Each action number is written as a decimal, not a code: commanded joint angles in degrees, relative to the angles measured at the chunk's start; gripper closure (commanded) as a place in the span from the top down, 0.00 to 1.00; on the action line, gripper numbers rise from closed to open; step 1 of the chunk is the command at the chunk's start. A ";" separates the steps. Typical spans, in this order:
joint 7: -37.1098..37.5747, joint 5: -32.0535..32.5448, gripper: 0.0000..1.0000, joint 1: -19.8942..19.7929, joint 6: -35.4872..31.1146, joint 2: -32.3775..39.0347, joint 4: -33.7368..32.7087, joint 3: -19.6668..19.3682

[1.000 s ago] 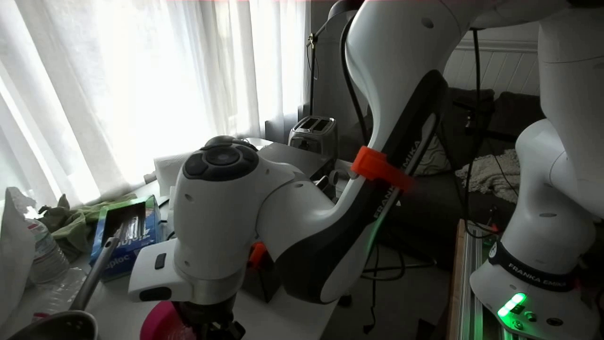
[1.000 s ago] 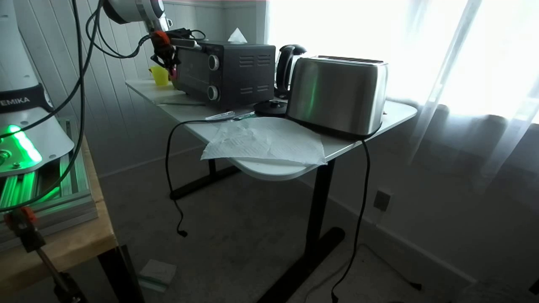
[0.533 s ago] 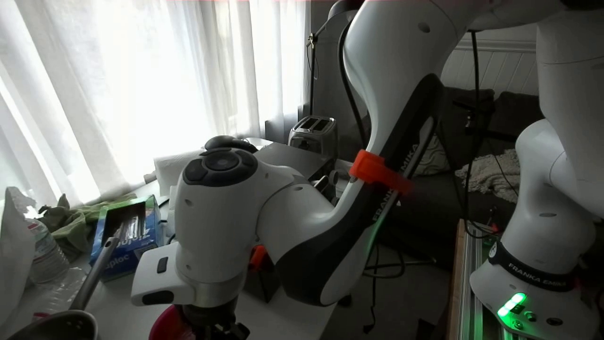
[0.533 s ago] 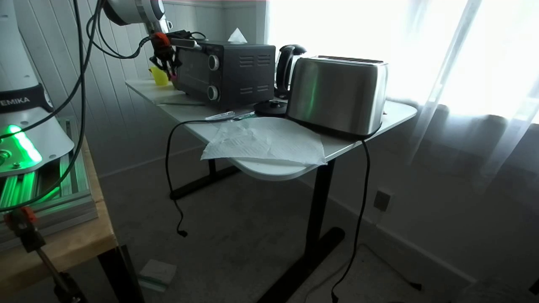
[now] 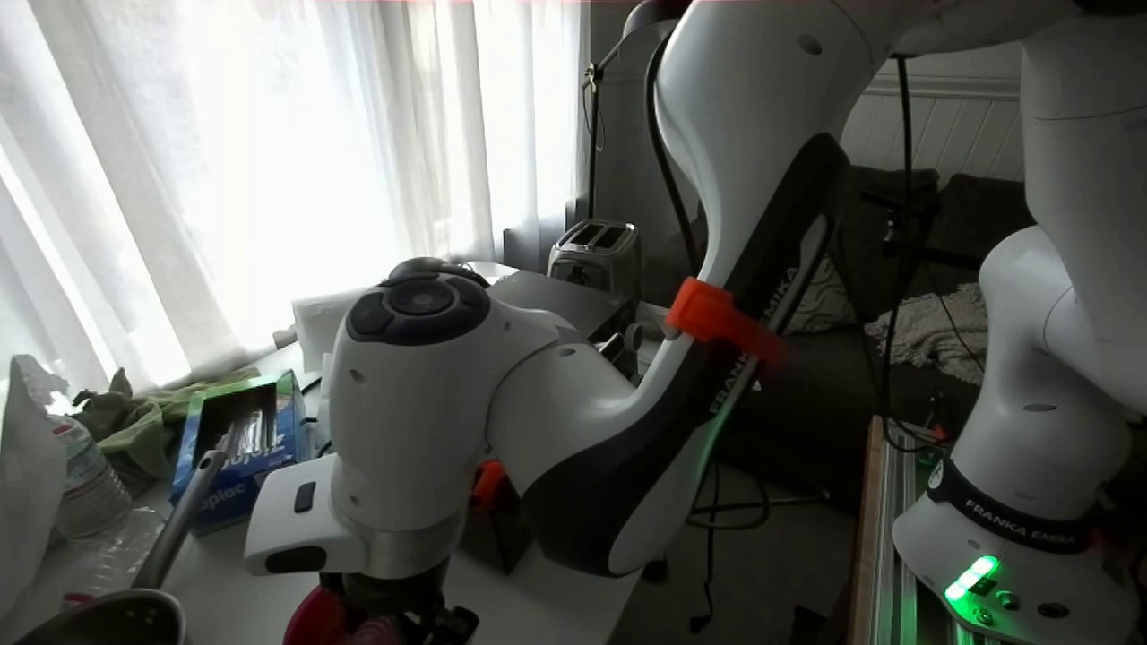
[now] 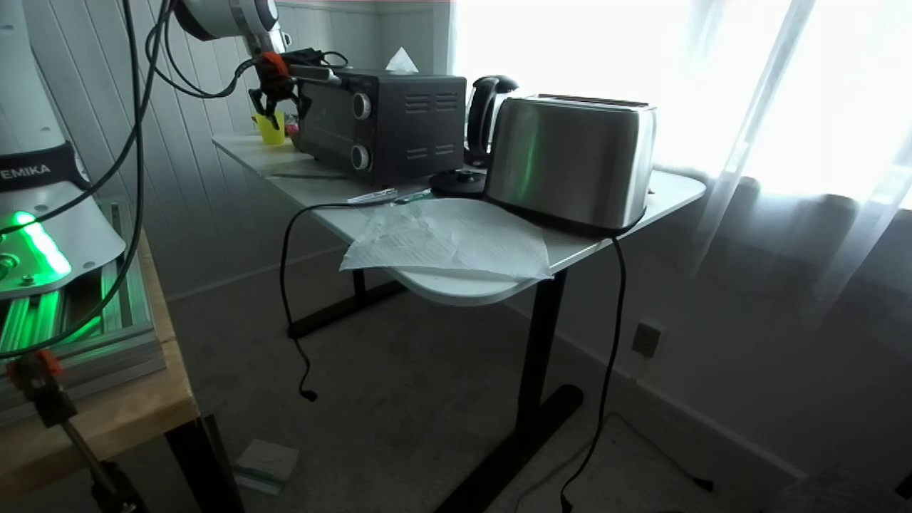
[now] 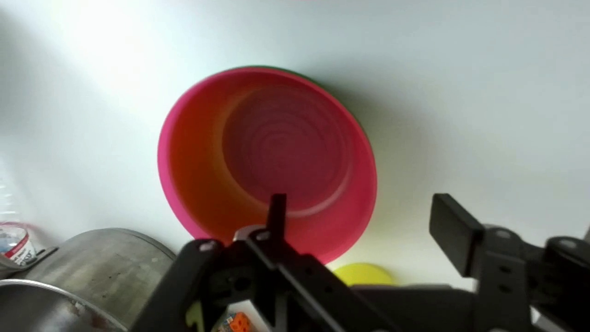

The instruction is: Pick up the pink bowl and place it in the green bowl then put a yellow cup inside the pink cup and place the stack on top of the oven

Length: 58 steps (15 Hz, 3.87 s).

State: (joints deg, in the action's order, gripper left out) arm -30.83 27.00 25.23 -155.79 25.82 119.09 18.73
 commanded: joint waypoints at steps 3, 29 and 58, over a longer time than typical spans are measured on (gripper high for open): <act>-6.06 -2.12 1.00 -2.86 -1.01 -2.96 2.26 5.79; -9.78 -3.09 0.38 0.32 -8.07 6.03 -2.27 8.00; 0.40 -3.92 0.01 -2.08 1.81 -3.91 1.14 3.63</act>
State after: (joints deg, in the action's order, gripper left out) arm -30.77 24.30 23.45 -155.21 21.09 120.34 21.41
